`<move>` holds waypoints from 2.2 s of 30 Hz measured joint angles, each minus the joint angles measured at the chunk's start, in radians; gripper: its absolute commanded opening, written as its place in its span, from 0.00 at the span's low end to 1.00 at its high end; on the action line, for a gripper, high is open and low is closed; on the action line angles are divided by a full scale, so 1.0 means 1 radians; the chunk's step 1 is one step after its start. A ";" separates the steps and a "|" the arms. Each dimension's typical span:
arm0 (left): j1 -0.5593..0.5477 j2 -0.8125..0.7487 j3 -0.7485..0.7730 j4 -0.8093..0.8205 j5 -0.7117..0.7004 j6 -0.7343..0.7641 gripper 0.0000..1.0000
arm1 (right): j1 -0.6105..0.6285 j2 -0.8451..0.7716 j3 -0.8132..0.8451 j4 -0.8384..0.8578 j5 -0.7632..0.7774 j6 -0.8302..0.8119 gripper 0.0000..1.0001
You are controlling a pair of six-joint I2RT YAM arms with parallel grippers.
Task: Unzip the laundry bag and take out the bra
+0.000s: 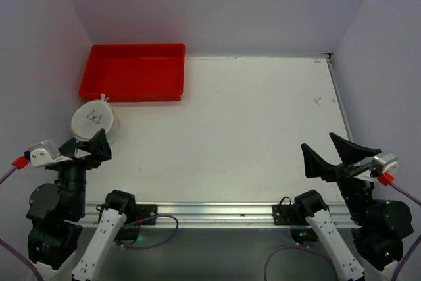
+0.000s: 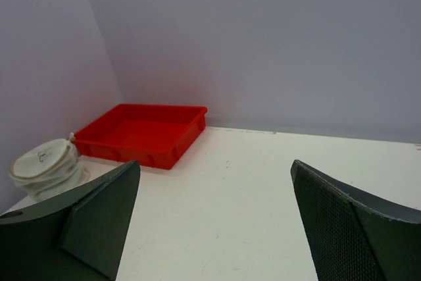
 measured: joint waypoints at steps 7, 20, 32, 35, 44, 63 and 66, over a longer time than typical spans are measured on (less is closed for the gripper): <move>0.000 0.116 -0.033 0.000 0.010 -0.011 1.00 | 0.000 0.009 -0.006 -0.002 -0.007 0.041 0.99; 0.000 0.837 -0.044 0.125 -0.053 -0.073 1.00 | 0.000 0.290 -0.102 -0.009 -0.214 0.208 0.99; 0.042 1.368 0.198 0.119 -0.321 -0.071 1.00 | 0.000 0.355 -0.230 0.006 -0.387 0.255 0.99; 0.063 1.345 0.198 0.130 -0.380 -0.044 1.00 | 0.000 0.348 -0.243 0.017 -0.392 0.254 0.99; 0.182 1.463 0.197 0.143 -0.417 -0.042 0.86 | 0.000 0.362 -0.246 0.059 -0.420 0.254 0.99; -0.468 1.427 0.207 0.080 -0.257 -0.081 0.00 | 0.000 0.296 -0.307 0.070 -0.440 0.275 0.99; -0.645 1.438 0.231 0.077 -0.208 -0.108 0.06 | 0.000 0.297 -0.309 0.069 -0.431 0.290 0.99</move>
